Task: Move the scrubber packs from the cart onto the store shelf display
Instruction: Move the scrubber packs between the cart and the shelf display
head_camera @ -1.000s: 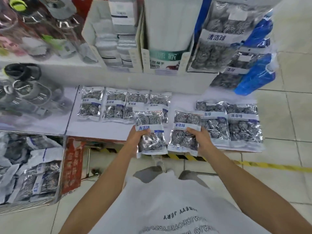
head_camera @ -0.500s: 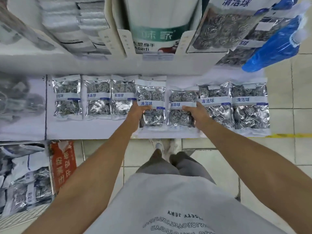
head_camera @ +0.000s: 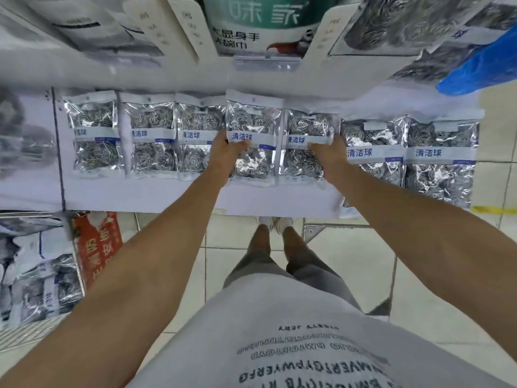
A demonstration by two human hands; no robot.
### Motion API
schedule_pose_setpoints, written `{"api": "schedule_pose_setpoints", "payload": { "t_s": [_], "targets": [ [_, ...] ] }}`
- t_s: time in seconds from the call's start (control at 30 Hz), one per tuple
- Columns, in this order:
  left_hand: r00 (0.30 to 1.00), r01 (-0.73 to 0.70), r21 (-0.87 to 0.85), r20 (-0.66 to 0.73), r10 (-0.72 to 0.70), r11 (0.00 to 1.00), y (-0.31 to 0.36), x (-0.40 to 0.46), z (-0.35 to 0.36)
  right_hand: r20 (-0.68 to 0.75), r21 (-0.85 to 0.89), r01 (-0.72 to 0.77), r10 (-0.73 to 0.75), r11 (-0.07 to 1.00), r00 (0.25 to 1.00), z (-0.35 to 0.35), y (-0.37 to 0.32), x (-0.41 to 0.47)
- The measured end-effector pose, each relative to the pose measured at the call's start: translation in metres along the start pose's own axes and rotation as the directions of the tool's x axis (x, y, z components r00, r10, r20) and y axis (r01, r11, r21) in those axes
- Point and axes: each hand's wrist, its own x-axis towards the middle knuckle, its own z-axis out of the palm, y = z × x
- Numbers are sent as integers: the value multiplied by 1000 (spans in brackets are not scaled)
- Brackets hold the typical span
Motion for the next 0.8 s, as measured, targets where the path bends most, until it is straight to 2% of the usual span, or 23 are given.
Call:
{"api": "schedule_pose_setpoints", "payload": {
  "t_s": [0.2, 0.27, 0.47, 0.57, 0.63, 0.73, 0.8],
  "targets": [
    [997, -58, 135, -38, 63, 989, -5, 5, 3, -14, -99, 63, -64, 993, 998, -8, -11, -8],
    [996, -82, 171, -29, 89, 982, -3, -1, 0, -14, -197, 99, -103, 975, 995, -16, -13, -17],
    [984, -157, 297, -32, 174, 942, 8, -43, -19, 75, -453, 341, -346, 824, 935, -35, -16, -65],
    [971, -190, 388, -59, 230, 902, 12, -76, -31, 214, -499, 489, -445, 715, 870, -38, -22, -99],
    [957, -188, 492, -102, 271, 850, 6, -101, -43, 335, -544, 593, -494, 594, 802, -34, -27, -122],
    [926, -199, 553, -163, 339, 809, -14, -139, -64, 487, -558, 732, -561, 390, 670, -23, -34, -154],
    [904, -139, 595, -251, 347, 792, -30, -167, -76, 587, -522, 817, -592, 245, 553, -12, -38, -177]
  ]
}}
